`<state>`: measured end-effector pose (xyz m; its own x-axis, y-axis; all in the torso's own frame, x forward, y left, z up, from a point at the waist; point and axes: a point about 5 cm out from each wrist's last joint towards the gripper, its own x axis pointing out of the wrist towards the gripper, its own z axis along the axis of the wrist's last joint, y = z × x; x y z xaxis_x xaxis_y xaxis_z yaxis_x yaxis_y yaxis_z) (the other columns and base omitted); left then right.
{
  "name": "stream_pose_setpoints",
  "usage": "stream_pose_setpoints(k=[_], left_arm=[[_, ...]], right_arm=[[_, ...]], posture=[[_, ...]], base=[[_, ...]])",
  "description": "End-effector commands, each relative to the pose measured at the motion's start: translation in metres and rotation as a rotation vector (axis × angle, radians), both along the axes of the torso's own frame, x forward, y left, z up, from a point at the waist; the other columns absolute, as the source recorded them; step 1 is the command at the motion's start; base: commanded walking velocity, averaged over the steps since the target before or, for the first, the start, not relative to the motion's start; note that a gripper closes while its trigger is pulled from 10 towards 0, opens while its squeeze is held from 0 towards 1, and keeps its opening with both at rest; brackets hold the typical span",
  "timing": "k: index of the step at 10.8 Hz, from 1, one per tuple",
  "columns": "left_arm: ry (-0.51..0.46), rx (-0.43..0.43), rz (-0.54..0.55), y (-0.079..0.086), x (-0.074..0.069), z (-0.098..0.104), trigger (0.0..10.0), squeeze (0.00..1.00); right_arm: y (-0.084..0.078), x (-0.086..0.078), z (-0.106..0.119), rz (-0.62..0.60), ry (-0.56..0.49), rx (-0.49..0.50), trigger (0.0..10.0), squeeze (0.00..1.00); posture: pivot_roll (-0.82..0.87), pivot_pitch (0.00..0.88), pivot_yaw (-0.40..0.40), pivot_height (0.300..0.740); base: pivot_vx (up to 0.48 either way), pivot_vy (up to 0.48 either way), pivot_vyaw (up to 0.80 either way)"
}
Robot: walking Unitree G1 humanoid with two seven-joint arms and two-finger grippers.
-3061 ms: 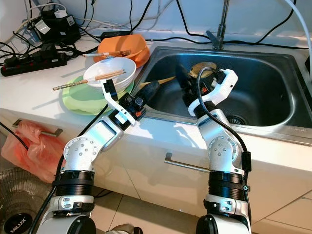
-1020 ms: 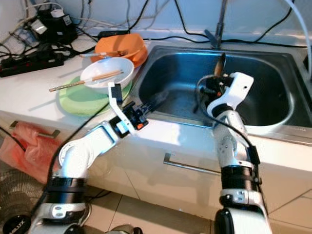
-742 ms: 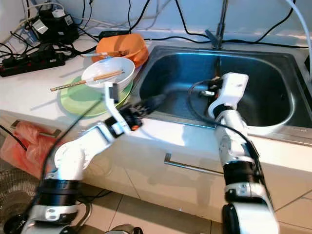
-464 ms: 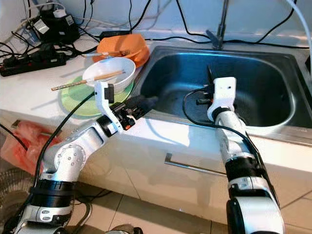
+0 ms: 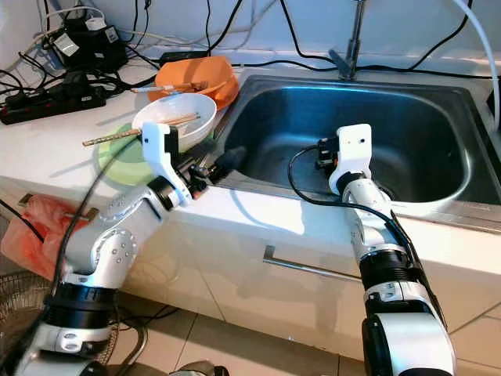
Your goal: Kitchen organization
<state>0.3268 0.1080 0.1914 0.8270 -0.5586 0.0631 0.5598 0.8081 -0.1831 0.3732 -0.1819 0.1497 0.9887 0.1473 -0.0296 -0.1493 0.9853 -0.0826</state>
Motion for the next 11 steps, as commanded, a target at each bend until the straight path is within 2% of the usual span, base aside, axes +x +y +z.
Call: stream_pose_setpoints(k=[1, 2, 4, 5, 6, 7, 8, 10, 11], left_arm=[[-0.091, 0.065, 0.061, 0.004, 0.002, 0.014, 10.0, 1.0], [-0.171, 0.124, 0.172, 0.013, 0.004, 0.023, 10.0, 1.0], [-0.253, 0.121, 0.358, 0.033, 0.004, 0.038, 10.0, 1.0], [-0.319, 0.183, 0.479, 0.048, 0.002, 0.044, 10.0, 1.0], [-0.336, 0.208, 0.507, 0.052, 0.001, 0.046, 10.0, 1.0], [-0.34, 0.368, 0.568, 0.07, -0.001, 0.047, 10.0, 1.0], [-0.268, 0.423, 0.55, 0.079, -0.002, 0.041, 10.0, 1.0], [-0.27, 0.489, 0.525, 0.087, -0.006, 0.041, 10.0, 1.0], [-0.219, 0.575, 0.501, 0.096, -0.011, 0.031, 10.0, 1.0]], right_arm=[[0.006, 0.002, -0.001, 0.027, 0.01, 0.006, 10.0, 1.0], [0.007, 0.002, -0.001, 0.034, 0.005, 0.013, 10.0, 1.0], [0.007, 0.002, -0.001, 0.033, 0.004, 0.024, 10.0, 1.0], [0.006, 0.002, -0.001, 0.034, 0.004, 0.034, 10.0, 1.0], [0.006, 0.002, -0.001, 0.035, 0.003, 0.039, 10.0, 1.0], [0.005, 0.002, 0.0, 0.036, -0.001, 0.05, 10.0, 1.0], [0.003, 0.001, -0.002, 0.028, 0.006, 0.065, 10.0, 1.0], [0.004, 0.001, -0.004, 0.032, 0.012, 0.075, 10.0, 1.0], [0.005, 0.001, -0.004, 0.036, 0.014, 0.079, 10.0, 1.0]], posture=[[0.1, 0.017, 0.101, 0.74], [0.1, 0.016, 0.101, 0.74], [0.11, 0.014, 0.099, 0.74], [0.11, 0.012, 0.099, 0.74], [0.12, 0.01, 0.099, 0.74], [0.13, 0.008, 0.102, 0.74], [0.13, 0.006, 0.101, 0.74], [0.15, 0.007, 0.096, 0.74], [0.16, 0.009, 0.093, 0.74]], base=[[0.0, 0.0, 0.0], [0.0, 0.0, 0.0], [0.0, 0.0, 0.0], [0.0, 0.0, 0.0], [0.0, 0.0, 0.0], [0.0, 0.0, 0.0], [0.0, 0.0, 0.0], [0.0, 0.0, 0.0], [0.0, 0.0, 0.0]])
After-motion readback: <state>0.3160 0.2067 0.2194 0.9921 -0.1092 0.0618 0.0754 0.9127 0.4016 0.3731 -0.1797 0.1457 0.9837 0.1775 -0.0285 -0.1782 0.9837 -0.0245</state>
